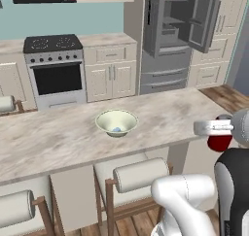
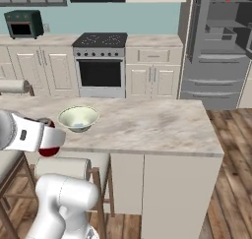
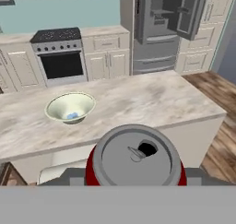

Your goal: Open the fridge, grab two sodas, and place both sodas inside the bowl with ice on the dining counter.

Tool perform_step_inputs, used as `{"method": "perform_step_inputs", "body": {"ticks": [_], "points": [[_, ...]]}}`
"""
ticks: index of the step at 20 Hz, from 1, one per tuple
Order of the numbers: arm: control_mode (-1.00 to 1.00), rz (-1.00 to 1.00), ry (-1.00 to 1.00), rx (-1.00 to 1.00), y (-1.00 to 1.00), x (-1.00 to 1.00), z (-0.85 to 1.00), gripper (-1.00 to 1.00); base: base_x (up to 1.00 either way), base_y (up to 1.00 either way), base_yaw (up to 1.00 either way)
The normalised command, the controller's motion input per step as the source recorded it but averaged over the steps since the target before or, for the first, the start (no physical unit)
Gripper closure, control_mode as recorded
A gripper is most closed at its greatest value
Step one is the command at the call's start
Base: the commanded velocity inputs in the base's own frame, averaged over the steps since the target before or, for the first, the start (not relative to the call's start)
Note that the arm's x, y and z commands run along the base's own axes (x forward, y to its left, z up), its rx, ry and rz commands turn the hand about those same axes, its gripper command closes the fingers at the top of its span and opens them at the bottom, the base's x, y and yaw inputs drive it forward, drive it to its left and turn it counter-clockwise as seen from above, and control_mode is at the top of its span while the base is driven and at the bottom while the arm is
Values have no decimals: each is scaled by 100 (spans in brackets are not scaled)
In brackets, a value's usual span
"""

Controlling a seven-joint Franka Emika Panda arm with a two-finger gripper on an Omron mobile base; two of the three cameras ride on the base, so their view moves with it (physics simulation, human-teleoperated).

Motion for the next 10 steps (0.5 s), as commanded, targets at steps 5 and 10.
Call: {"method": "perform_step_inputs", "body": {"ticks": [5,10], "points": [[-100,-4,7,0,15,99,1,100,0,0,0],[-100,33,7,0,2,92,2,100,0,0,0]]}}
